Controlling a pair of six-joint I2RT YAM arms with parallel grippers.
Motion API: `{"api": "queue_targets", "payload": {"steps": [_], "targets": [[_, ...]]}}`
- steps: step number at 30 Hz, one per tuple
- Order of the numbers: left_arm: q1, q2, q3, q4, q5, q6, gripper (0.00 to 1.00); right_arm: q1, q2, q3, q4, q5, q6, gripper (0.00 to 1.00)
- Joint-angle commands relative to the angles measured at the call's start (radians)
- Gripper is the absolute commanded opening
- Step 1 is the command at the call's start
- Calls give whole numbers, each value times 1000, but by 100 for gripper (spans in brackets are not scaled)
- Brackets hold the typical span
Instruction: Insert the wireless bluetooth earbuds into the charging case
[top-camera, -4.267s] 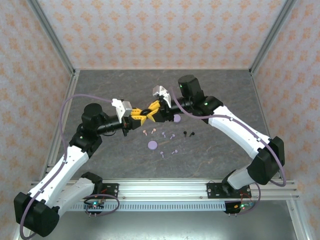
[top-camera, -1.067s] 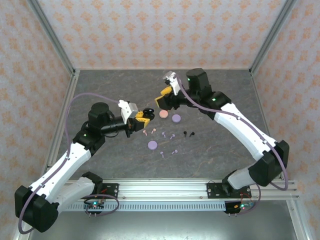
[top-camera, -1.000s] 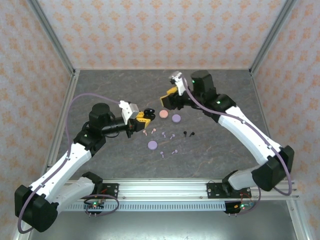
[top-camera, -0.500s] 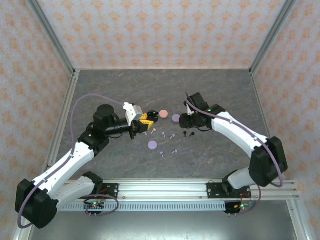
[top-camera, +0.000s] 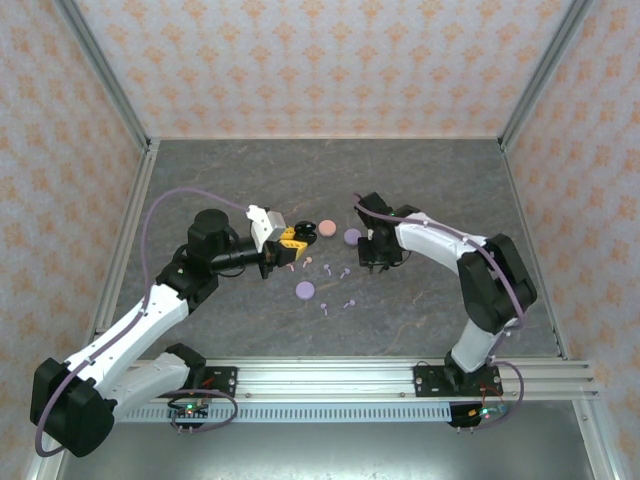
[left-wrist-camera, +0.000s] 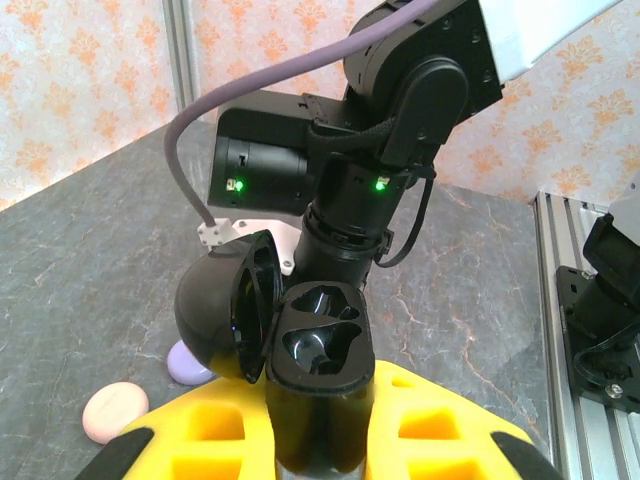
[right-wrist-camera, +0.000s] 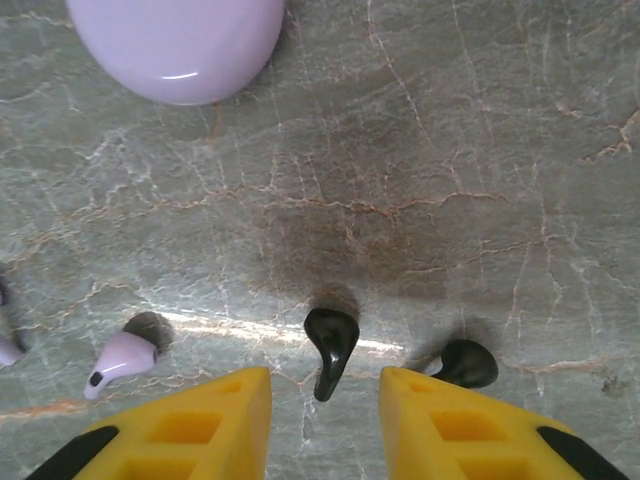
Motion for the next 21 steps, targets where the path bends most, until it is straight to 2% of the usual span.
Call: {"api": "queue_targets", "payload": {"steps": [1,21], "targets": [[-8,-10,38,-12,-12,26,1,0,29,34,-13,34,11,33],[-9,-12,43,-30,-22,32,1,1,120,39,25,12,9,26]]}}
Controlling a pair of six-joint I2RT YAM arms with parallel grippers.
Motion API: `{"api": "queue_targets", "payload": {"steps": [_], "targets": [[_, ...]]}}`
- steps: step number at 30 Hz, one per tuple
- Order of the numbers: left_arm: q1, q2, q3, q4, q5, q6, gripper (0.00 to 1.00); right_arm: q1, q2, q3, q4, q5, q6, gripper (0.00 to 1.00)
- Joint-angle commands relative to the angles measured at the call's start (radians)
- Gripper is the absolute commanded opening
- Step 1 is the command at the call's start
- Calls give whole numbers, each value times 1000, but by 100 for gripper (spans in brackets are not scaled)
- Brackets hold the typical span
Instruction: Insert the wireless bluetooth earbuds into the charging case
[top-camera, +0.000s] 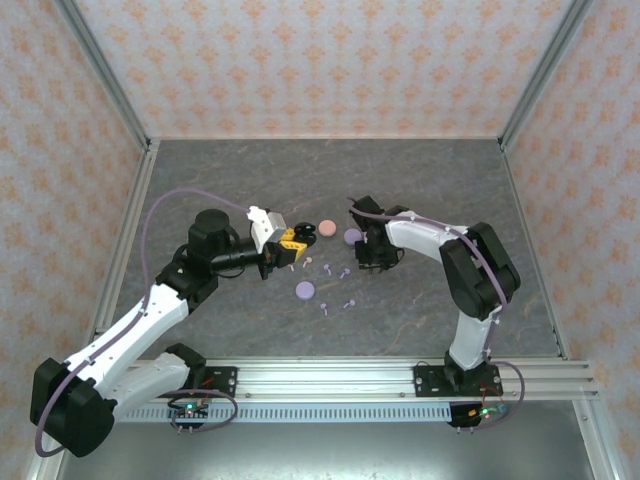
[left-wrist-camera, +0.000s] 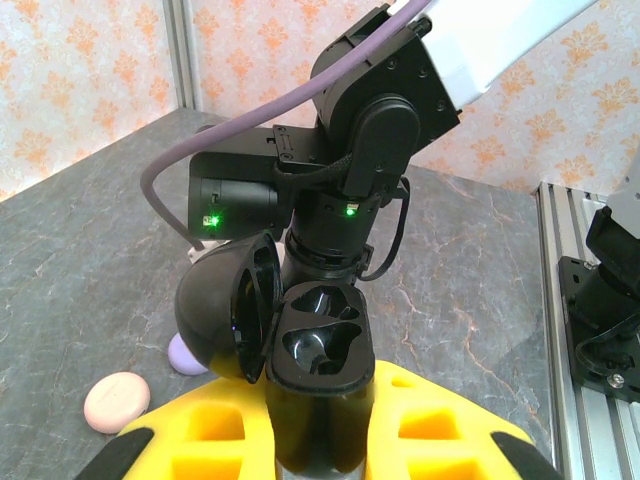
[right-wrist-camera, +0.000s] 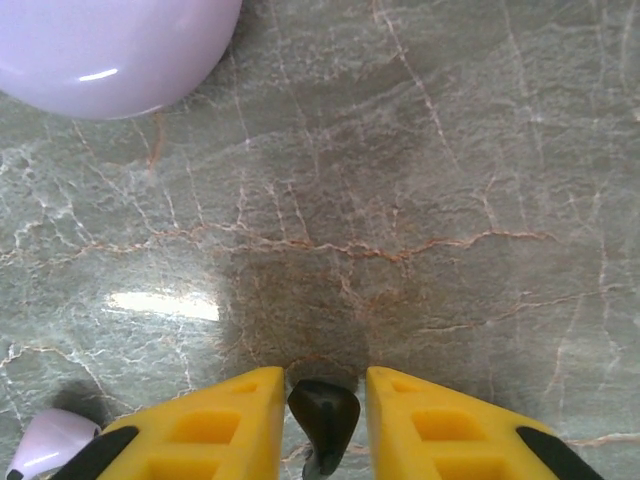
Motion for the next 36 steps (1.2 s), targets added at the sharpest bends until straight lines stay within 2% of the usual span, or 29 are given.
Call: {"api": "queue_targets", "payload": {"steps": [1,7,11,17,21,28,36], "targets": [[-9,-13,41,-4,-19,14,1,1,18,16,5,10,8,26],[-9,-17,38,2,-21,9,1,1,5,6,27,21,3,20],[-9,-22,23,41,-21,-15,1,3,-75,-23,83,15,-8,19],[-9,-12,2,110,-30,-65,1,13,-303,-76,189,-21,-33,17],[-9,4,-26,197,-54,-112,0,33,-469,-106,300,-91,-48,17],[-10,66,-39,291,-62,-166,0,116,-640,-72,430,-148,-80,17],[-9,86,-35,297,-58,-169,0,242,-658,2,479,-126,-166,16]]}}
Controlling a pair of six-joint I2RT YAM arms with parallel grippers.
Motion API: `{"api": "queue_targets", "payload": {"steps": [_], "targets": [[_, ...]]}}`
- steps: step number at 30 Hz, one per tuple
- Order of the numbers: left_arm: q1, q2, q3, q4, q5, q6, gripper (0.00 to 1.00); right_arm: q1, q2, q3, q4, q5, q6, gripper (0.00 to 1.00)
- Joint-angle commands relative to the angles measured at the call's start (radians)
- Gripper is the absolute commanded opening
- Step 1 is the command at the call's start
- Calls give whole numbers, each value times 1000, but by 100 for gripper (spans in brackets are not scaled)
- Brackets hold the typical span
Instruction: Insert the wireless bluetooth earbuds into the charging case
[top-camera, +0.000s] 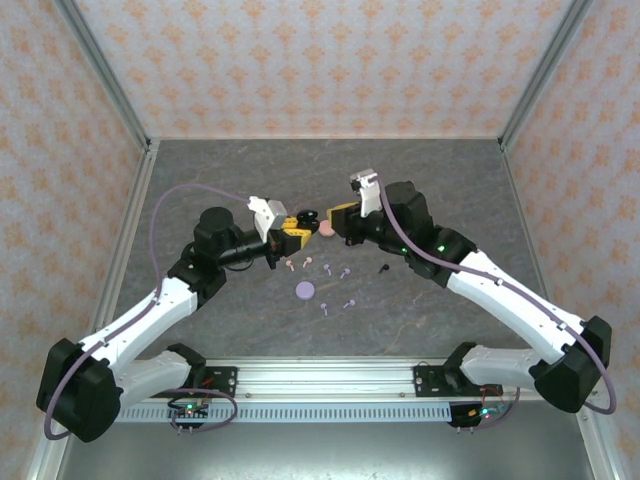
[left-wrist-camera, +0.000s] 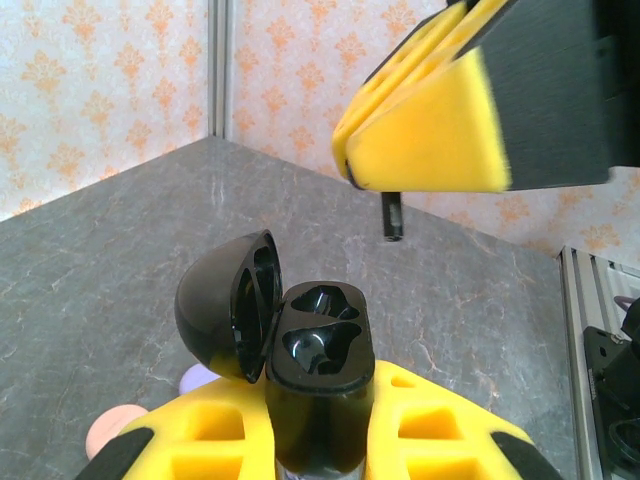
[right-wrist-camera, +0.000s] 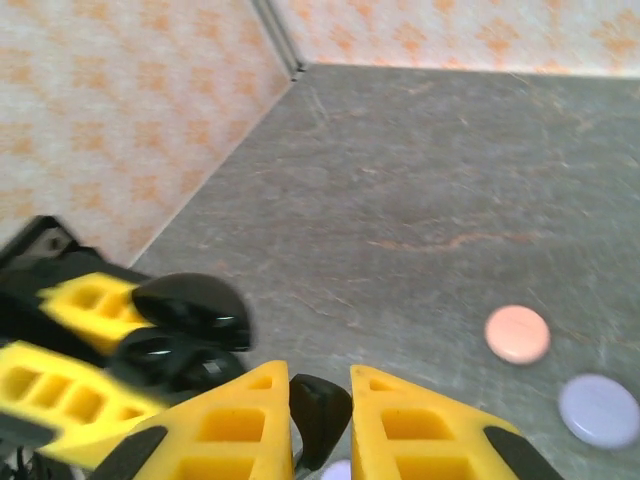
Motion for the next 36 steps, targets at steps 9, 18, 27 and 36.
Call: {"api": "queue_targets", "payload": {"steps": [9,18,27,36], "targets": [[-11,-3,1,45,-1,-4,0,93,79,106,75,30,-102,16],[-11,-3,2,43,-2,-4,0,98,112,107,63,38,-116,16],[-11,-4,6,31,-2,4,0,98,97,98,98,53,-116,16],[-11,-2,9,31,-1,2,0,98,96,85,145,67,-120,15]]}}
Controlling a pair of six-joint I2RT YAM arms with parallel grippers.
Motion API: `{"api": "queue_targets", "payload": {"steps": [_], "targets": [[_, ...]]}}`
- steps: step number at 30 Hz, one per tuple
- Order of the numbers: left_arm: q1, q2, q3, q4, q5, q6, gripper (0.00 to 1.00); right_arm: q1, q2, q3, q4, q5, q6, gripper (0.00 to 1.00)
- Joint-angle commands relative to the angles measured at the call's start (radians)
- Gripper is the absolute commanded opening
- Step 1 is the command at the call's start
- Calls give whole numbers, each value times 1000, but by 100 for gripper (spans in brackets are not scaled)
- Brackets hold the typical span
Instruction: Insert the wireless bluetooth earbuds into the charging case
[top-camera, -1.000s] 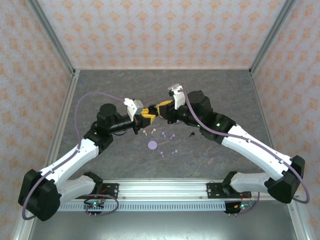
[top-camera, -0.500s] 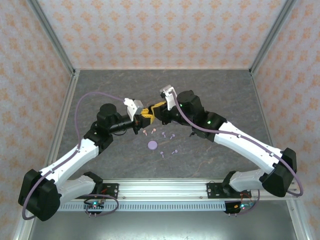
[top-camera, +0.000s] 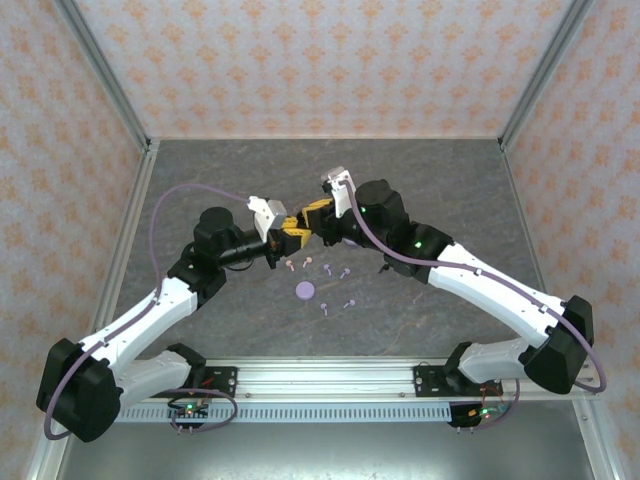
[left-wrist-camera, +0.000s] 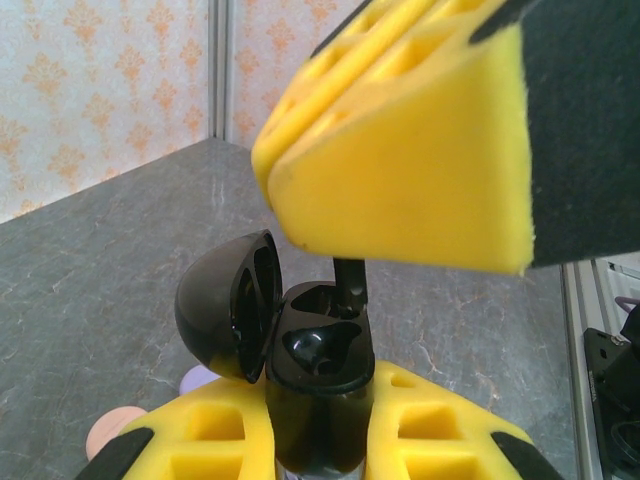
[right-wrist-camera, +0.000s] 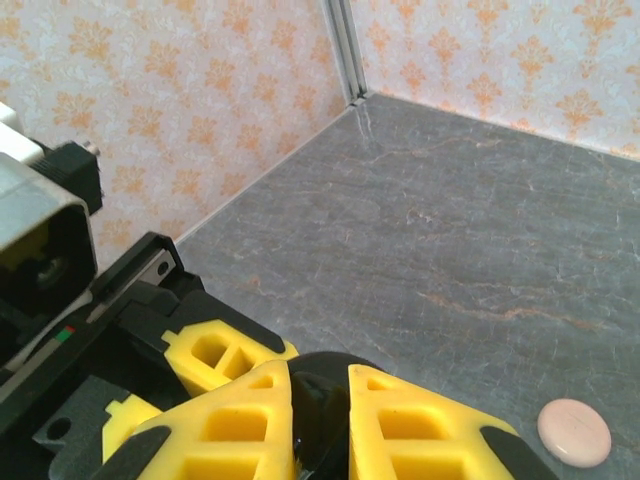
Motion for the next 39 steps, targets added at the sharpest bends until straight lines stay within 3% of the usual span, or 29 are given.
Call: {"api": "queue_targets", "payload": {"steps": [1,32,39], "targets": [[-11,-2,10,28,0,5,0,6,-14,14,57,19,-19,15],[-12,-6,14,25,-7,-3,0,6,15,-48,47,-63,-4,15],[-11,-11,13,22,-6,-2,0,6,35,-10,14,-81,13,22]]}}
